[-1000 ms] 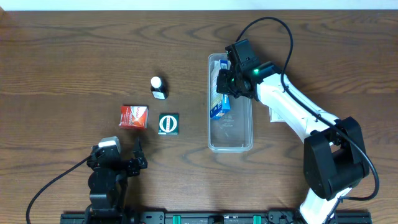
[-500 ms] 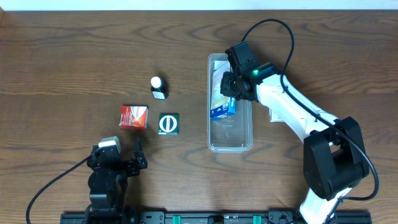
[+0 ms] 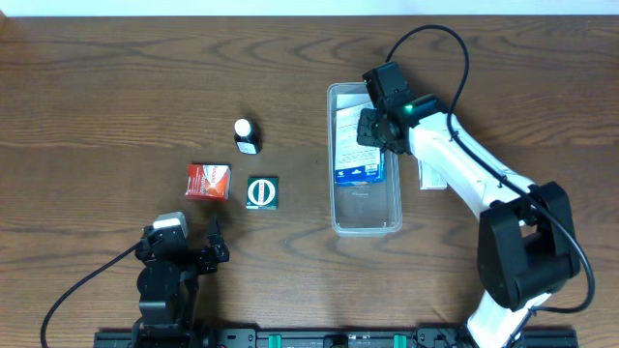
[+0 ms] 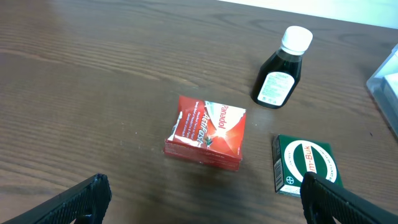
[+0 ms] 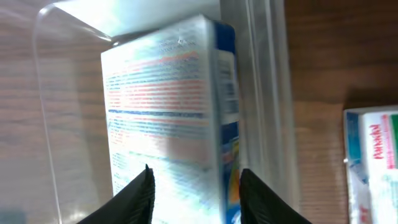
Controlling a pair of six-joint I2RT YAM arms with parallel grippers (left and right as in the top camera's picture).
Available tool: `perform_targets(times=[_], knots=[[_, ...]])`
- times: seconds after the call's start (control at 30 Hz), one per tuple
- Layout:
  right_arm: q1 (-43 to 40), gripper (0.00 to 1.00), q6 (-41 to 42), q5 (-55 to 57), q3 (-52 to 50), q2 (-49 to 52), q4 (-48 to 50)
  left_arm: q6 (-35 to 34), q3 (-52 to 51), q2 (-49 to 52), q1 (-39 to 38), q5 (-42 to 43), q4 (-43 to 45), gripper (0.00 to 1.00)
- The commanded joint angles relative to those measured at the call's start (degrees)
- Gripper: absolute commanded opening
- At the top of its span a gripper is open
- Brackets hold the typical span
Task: Pack container
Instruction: 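Press the blue box flat in the container and open right gripper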
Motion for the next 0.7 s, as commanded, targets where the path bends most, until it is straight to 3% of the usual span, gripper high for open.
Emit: perform_targets(times=[0.0, 0.13, 0.4, 0.67], knots=[[0.00, 0.40, -3.78, 1.05, -0.26, -5.77, 0.22, 0.76, -0.98, -0.35, 0.22, -0.24, -0.09, 0.98], [0.96, 0.35, -4.17, 0.92, -0.26, -9.77, -0.24, 0.76, -0.98, -0.35, 0.24, -0.24, -0.11, 0.98], [5.05, 0.12, -4.37, -1.29, -0.55, -7.61, -3.65, 0.76, -0.98, -0.35, 0.22, -0.24, -0.11, 0.98], [6.73, 0.15, -3.43, -2.29, -1.29, -6.43, -8.50, 0.76, -0.98, -0.35, 0.22, -0.24, -0.11, 0.98]])
